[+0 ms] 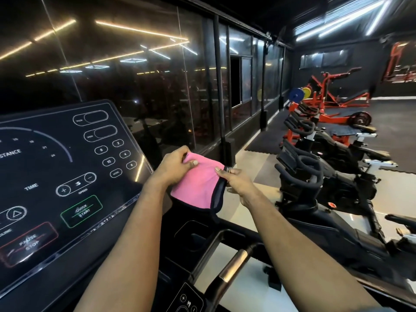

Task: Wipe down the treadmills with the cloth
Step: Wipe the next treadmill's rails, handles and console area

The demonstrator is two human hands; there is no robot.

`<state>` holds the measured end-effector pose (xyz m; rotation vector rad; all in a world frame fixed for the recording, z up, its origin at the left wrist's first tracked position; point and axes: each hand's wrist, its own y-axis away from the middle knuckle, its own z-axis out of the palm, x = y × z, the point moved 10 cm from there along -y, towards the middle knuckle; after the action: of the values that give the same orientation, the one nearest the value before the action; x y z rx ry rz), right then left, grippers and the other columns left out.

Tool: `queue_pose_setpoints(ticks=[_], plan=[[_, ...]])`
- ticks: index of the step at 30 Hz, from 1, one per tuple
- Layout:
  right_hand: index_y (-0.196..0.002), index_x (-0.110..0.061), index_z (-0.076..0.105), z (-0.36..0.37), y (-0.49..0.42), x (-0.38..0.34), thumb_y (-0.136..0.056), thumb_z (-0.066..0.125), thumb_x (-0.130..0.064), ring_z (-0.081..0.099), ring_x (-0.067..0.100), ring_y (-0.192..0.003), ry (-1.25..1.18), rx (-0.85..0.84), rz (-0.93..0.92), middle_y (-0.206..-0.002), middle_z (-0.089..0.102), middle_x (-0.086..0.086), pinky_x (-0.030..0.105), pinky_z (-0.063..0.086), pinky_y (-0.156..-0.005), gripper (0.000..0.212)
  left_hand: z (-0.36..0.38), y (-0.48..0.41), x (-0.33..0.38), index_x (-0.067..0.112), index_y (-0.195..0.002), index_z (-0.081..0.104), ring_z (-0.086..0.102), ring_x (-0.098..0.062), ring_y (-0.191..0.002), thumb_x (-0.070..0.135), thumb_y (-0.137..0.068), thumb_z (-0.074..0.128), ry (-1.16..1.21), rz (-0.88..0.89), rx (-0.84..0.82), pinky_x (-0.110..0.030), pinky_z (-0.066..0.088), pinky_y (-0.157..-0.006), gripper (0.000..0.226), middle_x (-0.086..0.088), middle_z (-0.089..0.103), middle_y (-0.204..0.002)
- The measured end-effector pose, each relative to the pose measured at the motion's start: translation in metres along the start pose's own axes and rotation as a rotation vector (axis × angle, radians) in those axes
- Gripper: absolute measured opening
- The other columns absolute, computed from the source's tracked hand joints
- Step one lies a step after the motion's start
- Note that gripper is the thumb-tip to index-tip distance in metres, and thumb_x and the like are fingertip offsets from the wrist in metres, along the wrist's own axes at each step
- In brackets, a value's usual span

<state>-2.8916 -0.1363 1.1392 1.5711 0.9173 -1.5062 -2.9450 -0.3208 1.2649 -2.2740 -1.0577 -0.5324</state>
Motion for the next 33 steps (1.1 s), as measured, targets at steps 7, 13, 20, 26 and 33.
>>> queue_pose_setpoints(ticks=[7, 13, 20, 26, 33], plan=[[-0.072, -0.007, 0.067, 0.002, 0.000, -0.022, -0.083, 0.082, -0.019, 0.045, 0.007, -0.051, 0.037, 0.134, -0.118, -0.058, 0.053, -0.005, 0.016, 0.033, -0.044, 0.022, -0.010, 0.011, -0.045, 0.025, -0.080, 0.058, 0.065, -0.025, -0.084, 0.030, -0.094, 0.066, 0.019, -0.269, 0.167, -0.040, 0.057, -0.078, 0.017, -0.004, 0.066, -0.086], [-0.110, -0.018, 0.046, -0.003, 0.004, -0.032, -0.078, 0.070, -0.002, 0.056, 0.013, -0.062, 0.080, 0.249, -0.179, -0.065, 0.055, -0.004, 0.030, 0.047, -0.060, 0.044, 0.003, 0.017, -0.054, 0.024, -0.080, 0.066, 0.063, -0.022, -0.084, 0.022, -0.087, 0.061, 0.017, -0.366, 0.144, -0.034, 0.054, -0.079, 0.008, -0.004, 0.067, -0.089], [-0.072, -0.020, 0.075, -0.004, 0.003, -0.030, -0.072, 0.065, 0.004, 0.065, 0.012, -0.078, 0.218, 0.112, -0.156, -0.076, 0.072, -0.005, 0.028, 0.053, -0.071, 0.026, 0.018, 0.027, -0.062, 0.019, -0.068, 0.068, 0.066, -0.022, -0.088, 0.024, -0.089, 0.074, 0.108, -0.429, 0.271, -0.031, 0.054, -0.079, 0.022, -0.005, 0.071, -0.087], [-0.068, -0.017, 0.070, -0.026, 0.005, -0.022, -0.072, 0.075, 0.011, 0.062, 0.015, -0.073, 0.260, 0.068, -0.096, -0.073, 0.068, 0.003, 0.022, 0.051, -0.064, 0.029, 0.020, 0.017, -0.052, 0.022, -0.079, 0.076, 0.060, -0.010, -0.073, 0.016, -0.087, 0.077, 0.221, -0.270, 0.210, -0.024, 0.050, -0.071, 0.010, 0.007, 0.067, -0.073], [-0.076, -0.012, 0.066, -0.033, 0.009, -0.010, -0.078, 0.068, 0.016, 0.060, 0.017, -0.064, 0.231, 0.038, -0.010, -0.071, 0.061, 0.010, 0.027, 0.058, -0.056, 0.028, 0.050, 0.022, -0.045, 0.019, -0.083, 0.072, 0.055, -0.008, -0.062, 0.000, -0.077, 0.080, 0.131, -0.237, -0.014, -0.017, 0.042, -0.054, 0.021, 0.006, 0.060, -0.067]])
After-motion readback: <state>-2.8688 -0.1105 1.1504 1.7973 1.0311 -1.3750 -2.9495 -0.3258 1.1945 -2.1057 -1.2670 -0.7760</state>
